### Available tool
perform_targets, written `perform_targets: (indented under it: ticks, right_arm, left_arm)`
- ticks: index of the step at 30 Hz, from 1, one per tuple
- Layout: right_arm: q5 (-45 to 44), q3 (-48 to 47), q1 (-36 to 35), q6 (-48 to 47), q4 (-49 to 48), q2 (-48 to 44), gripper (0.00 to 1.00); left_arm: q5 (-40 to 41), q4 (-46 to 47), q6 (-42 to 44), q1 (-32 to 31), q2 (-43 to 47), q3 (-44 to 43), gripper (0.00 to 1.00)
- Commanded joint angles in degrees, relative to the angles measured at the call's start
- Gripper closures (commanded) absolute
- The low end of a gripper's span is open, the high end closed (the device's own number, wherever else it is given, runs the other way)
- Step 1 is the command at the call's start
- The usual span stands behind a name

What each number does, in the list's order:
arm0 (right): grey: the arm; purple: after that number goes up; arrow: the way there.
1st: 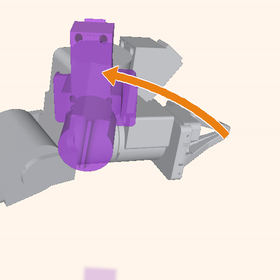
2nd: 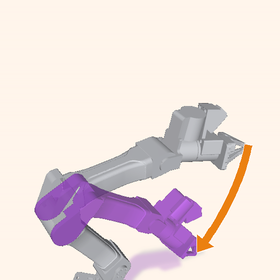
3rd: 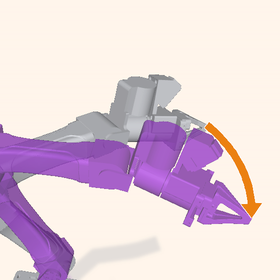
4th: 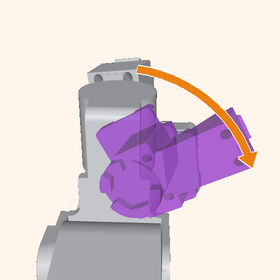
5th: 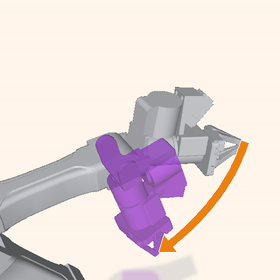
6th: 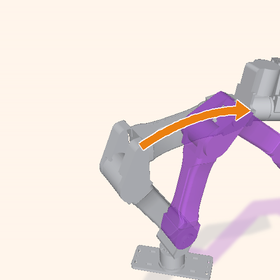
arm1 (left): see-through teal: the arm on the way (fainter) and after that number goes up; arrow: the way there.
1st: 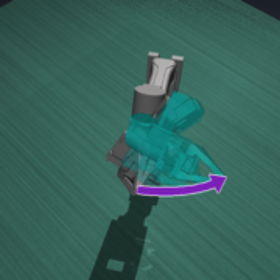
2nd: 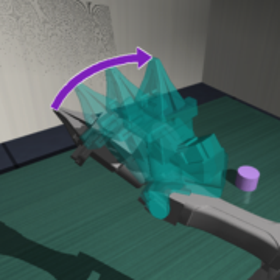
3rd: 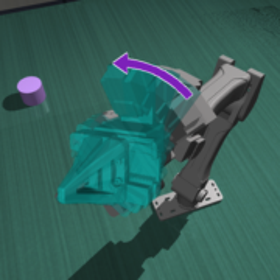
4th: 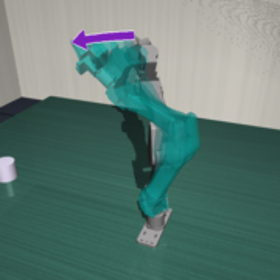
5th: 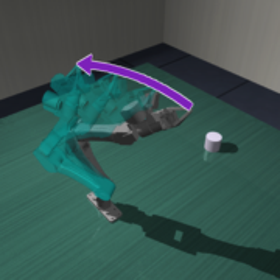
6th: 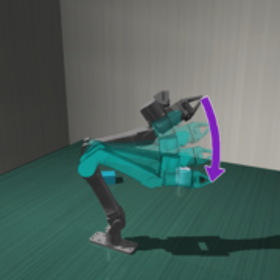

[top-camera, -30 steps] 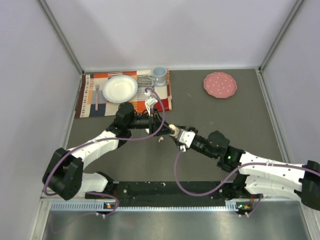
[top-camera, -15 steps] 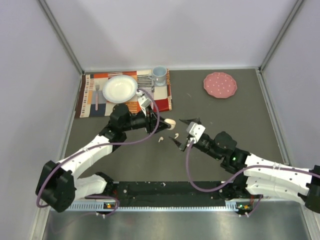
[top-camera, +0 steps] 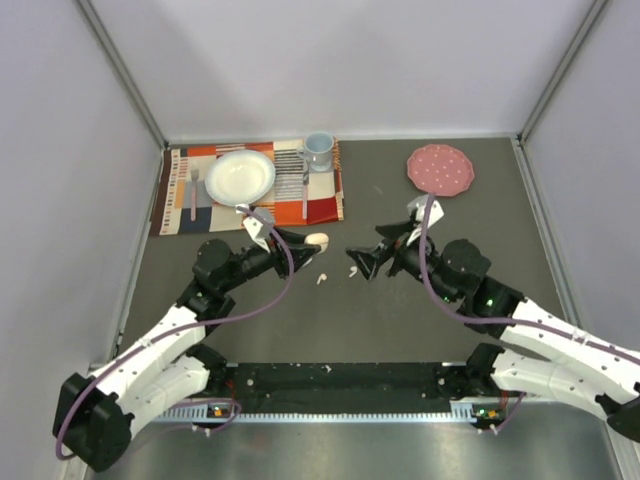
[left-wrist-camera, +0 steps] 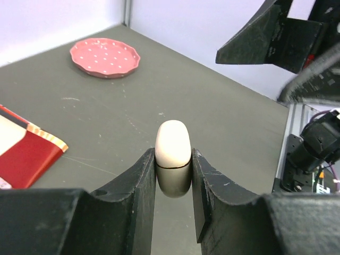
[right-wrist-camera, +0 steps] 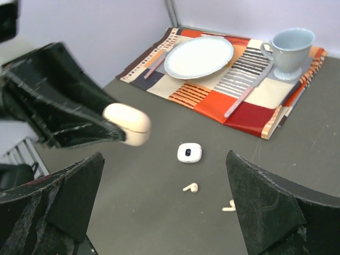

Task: Insert the wireless bluetooth earbuds into the charging case
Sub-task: Pass from the right arm to the left, then pass from the left arm to the right

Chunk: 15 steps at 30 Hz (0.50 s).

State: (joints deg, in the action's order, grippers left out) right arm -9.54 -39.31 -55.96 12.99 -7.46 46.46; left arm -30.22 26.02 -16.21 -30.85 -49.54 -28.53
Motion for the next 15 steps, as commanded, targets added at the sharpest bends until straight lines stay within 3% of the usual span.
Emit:
perform_targets:
  ticks: [1, 4, 15]
  right_arm:
    - [5.22, -3.14, 6.38, 12.48, 4.56, 0.39, 0.01]
    - [11.10, -3.05, 10.87, 15.83, 4.04, 0.74, 0.01]
    - [16.48, -6.22, 11.76, 30.04, 3.16, 5.92, 0.01]
  left_arm:
    - [3.24, 4.65, 2.58, 0.00, 3.22, 1.46, 1.00]
    - [3.85, 5.18, 2.93, 0.00, 5.32, 3.12, 1.00]
    - [1.13, 8.07, 4.78, 0.00, 9.28, 6.29, 1.00]
